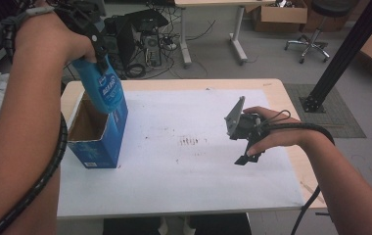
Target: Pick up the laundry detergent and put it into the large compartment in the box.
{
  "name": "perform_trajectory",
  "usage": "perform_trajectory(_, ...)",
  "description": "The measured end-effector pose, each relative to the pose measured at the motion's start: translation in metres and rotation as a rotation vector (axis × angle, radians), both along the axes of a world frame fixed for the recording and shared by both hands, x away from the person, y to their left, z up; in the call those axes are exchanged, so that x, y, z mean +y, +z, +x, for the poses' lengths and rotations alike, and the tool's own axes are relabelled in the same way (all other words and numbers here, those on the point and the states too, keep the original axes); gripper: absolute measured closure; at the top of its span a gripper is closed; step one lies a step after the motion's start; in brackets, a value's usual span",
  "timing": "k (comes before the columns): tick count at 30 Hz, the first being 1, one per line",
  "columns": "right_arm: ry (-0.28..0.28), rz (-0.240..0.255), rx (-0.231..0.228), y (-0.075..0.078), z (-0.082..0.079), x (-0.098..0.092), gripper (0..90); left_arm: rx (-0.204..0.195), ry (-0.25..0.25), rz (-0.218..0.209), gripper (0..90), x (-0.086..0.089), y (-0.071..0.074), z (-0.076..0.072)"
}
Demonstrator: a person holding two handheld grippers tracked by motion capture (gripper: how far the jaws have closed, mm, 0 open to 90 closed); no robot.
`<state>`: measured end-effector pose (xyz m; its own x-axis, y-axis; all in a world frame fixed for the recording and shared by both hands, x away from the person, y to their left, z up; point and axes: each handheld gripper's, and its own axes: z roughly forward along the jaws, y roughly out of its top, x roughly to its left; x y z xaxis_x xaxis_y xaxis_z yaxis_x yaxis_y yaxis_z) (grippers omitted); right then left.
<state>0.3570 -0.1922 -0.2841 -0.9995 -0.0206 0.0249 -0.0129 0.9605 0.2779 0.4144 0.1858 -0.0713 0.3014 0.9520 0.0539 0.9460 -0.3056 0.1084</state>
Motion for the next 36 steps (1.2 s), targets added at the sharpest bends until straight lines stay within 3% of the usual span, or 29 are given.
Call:
perform_trajectory(8,0.008,0.000,0.001,0.001,0.001,0.003,15.8,0.005,0.087,0.003,38.5,0.025,0.001,-0.002)
perform_trajectory(18,0.011,-0.002,0.002,0.000,0.002,0.006,15.8,0.031,0.159,0.011,38.5,0.044,-0.010,-0.001)
perform_trajectory(27,0.009,-0.003,0.003,0.000,0.001,0.006,15.8,0.062,0.191,0.015,38.5,0.053,-0.030,0.001)
perform_trajectory(36,0.009,0.001,0.007,-0.003,0.001,0.006,15.8,0.097,0.185,0.012,38.5,0.053,-0.054,0.005)
